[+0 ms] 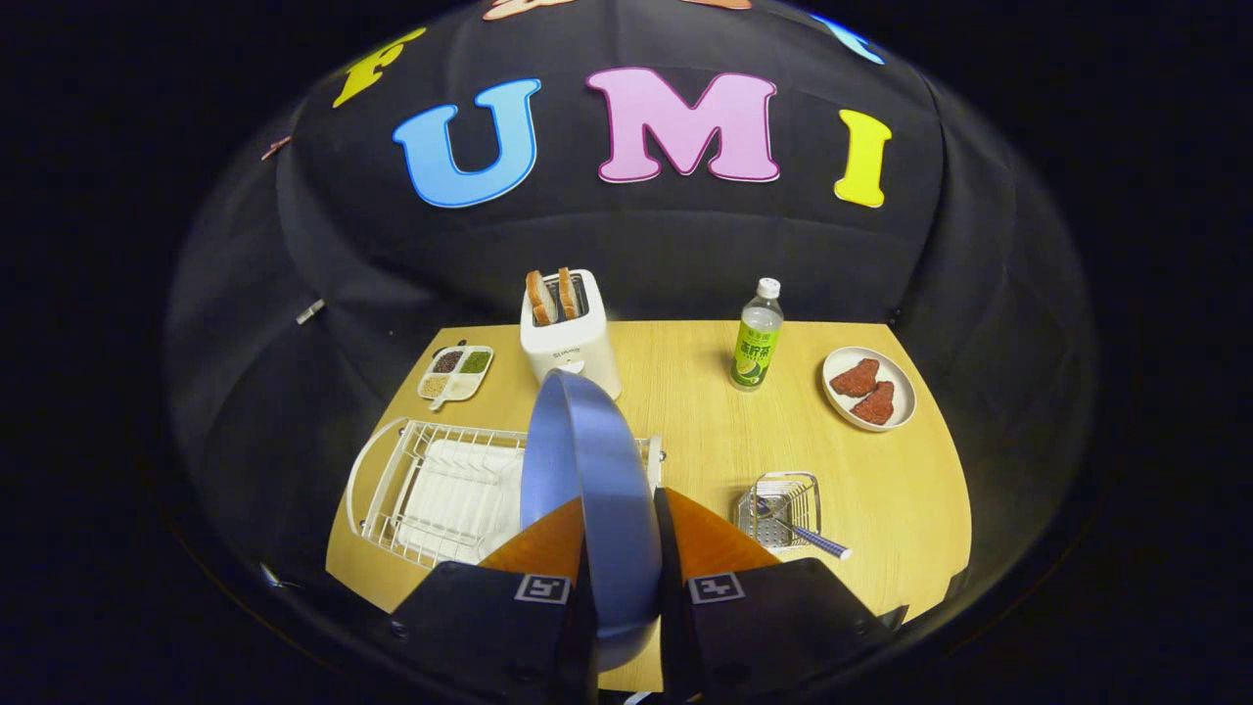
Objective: Take the plate from the dish rack, then take the spoon from the basket and place it into the plate.
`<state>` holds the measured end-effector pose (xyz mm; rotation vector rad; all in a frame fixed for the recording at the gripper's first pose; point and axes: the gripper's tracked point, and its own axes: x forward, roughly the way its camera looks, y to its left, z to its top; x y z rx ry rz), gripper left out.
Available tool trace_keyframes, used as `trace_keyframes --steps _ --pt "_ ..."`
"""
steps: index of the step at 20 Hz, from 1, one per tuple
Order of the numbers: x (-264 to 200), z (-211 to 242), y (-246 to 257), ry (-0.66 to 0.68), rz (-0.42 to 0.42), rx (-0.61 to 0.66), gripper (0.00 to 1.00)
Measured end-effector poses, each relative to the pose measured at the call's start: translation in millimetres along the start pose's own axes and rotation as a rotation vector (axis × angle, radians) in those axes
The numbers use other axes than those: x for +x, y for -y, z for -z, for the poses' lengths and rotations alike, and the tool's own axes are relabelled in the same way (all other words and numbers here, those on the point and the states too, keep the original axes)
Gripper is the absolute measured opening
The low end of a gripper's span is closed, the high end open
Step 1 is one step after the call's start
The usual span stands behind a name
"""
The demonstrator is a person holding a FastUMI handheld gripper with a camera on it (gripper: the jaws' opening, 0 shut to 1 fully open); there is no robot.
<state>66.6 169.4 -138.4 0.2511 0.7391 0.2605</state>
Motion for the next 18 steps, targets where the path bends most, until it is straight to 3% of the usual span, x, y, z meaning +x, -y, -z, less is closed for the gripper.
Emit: trace_keyframes --steps 5,10,18 --pt "-42 46 58 -0.032 -0.037 0.110 0.29" --pt "-62 123 113 -0.102 -0.030 0.162 0.29" --pt "-19 223 126 -0.215 -0.140 0.365 0.29"
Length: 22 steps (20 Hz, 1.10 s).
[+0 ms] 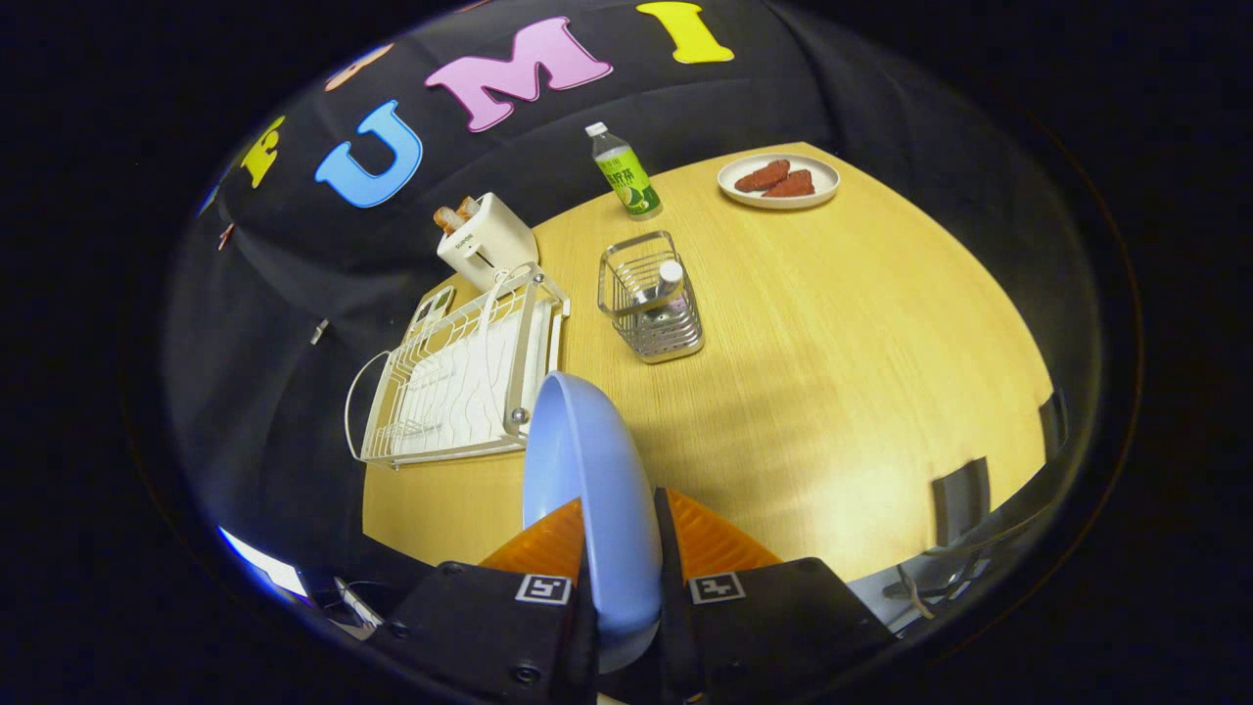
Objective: Take the plate from the dish rack, then take the spoon from the basket and place it into the plate.
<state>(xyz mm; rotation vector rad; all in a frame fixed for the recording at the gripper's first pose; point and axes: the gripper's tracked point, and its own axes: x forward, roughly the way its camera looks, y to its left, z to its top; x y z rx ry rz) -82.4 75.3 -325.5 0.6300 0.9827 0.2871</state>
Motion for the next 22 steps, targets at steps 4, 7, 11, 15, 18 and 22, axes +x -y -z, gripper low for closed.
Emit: trace_keyframes --steps 4,7,11,15,18,22 --pt "26 15 13 -0.037 -0.014 0.044 0.29" --pt "37 21 18 -0.059 -0.042 0.036 0.29" --pt "49 22 31 -0.071 0.001 0.026 0.38" --pt "53 24 47 -0.081 0.087 -0.015 0.52" --pt "55 21 59 -0.072 0.145 -0.054 0.61" --pt "44 5 61 -0.018 0.164 -0.062 0.71"
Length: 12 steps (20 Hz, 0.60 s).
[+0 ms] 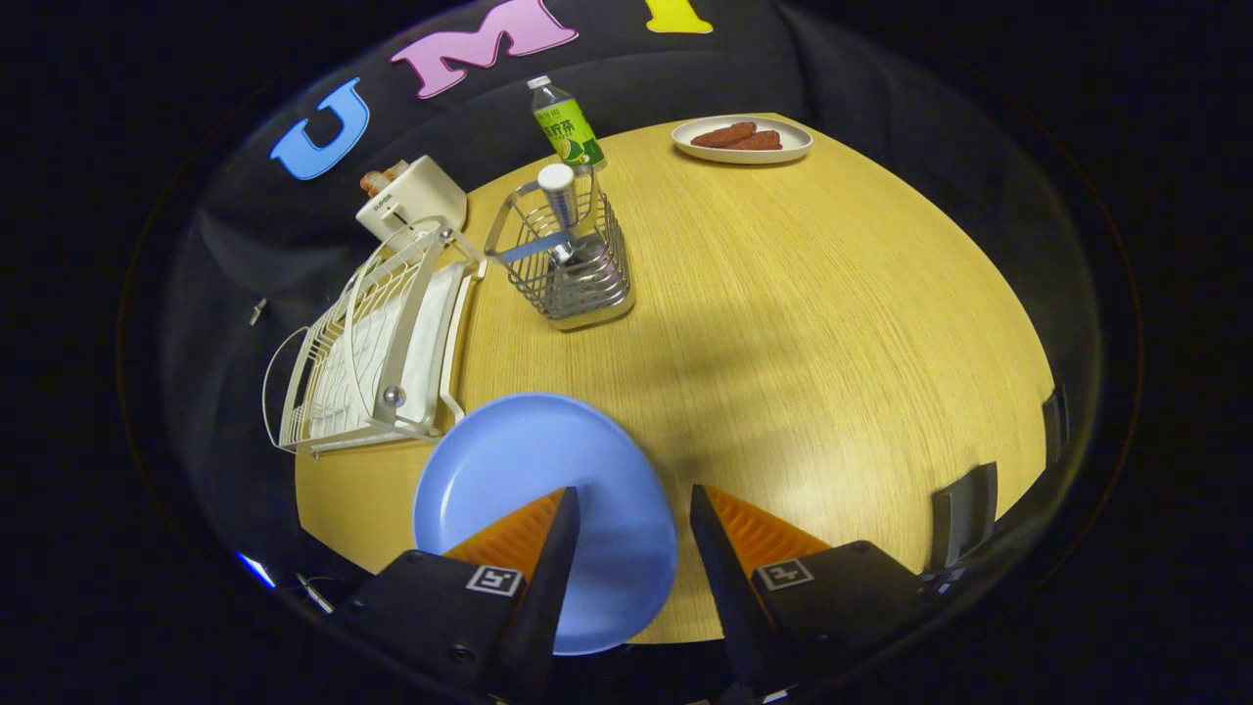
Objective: Take the plate from the dish rack, then take the spoon from the basket and place it into the plate.
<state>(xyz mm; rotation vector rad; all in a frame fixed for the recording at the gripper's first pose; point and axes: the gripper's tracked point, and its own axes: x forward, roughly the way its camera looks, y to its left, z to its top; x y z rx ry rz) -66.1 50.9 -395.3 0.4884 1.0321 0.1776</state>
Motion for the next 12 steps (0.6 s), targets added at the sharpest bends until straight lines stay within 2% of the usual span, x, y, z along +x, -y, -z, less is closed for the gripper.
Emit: trace_keyframes --steps 1,5,12 --pt "-4 -10 2 0.028 0.006 -0.008 0.78" --pt "-28 -51 -5 0.135 0.000 -0.040 0.87" --pt "-51 -126 -21 0.266 0.005 -0.167 0.88"
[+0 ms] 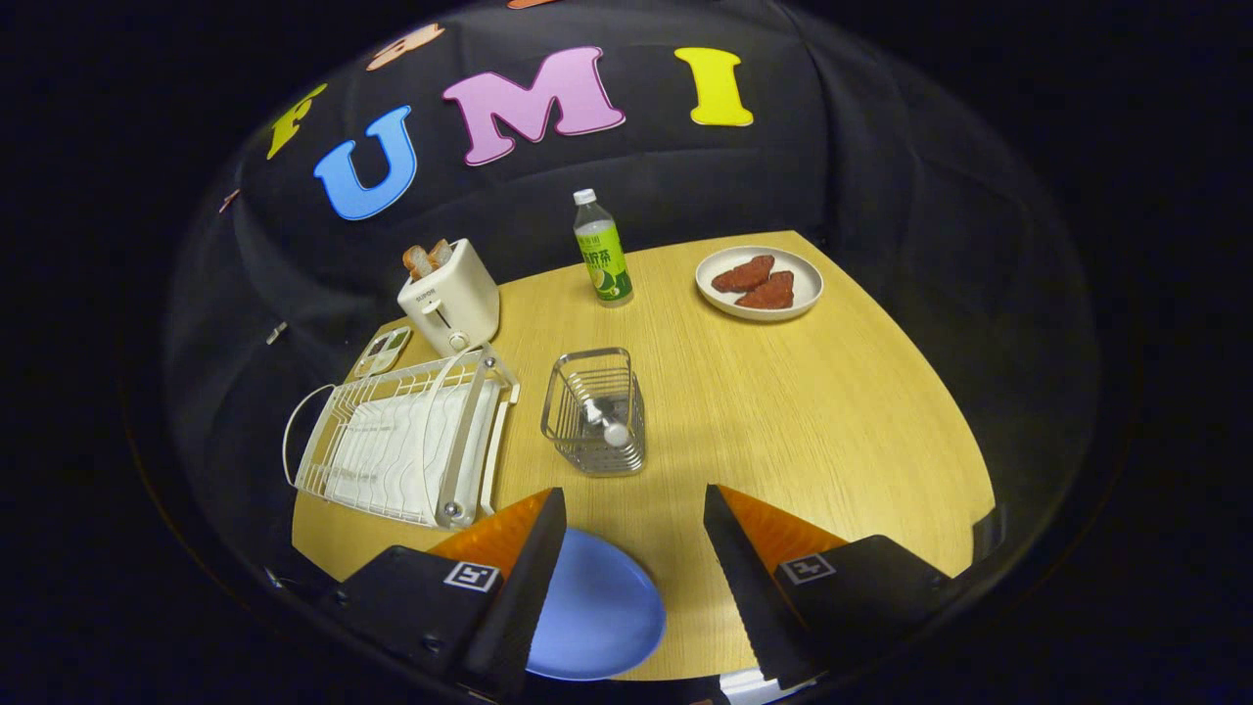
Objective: Take the plate from the dish rack, then take the spoon from the basket and place it into the plate.
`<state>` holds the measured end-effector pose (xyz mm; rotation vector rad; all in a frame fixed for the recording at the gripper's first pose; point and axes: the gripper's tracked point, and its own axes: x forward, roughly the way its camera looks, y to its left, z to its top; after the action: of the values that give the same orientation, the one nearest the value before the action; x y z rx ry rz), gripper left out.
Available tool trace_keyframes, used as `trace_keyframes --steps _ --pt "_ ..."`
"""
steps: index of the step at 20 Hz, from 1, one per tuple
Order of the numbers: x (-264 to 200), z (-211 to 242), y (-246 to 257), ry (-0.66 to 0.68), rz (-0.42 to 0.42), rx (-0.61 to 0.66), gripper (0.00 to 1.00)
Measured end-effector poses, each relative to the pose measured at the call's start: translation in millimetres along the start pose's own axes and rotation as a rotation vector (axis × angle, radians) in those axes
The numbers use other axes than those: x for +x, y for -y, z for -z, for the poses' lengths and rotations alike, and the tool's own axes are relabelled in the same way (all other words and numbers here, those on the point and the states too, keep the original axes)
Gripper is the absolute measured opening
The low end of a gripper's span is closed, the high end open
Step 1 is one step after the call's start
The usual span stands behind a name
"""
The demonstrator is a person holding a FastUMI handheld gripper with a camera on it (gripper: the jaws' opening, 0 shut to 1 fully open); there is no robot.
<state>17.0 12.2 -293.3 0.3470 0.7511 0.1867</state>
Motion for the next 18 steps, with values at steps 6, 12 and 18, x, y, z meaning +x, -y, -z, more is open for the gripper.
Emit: trace_keyframes --steps 6,12,18 --pt "30 -14 -6 -0.041 -0.006 -0.080 0.86" --pt "61 -13 -13 -0.083 0.004 -0.087 0.52" --pt "70 -10 -13 -0.122 0.023 -0.089 0.23"
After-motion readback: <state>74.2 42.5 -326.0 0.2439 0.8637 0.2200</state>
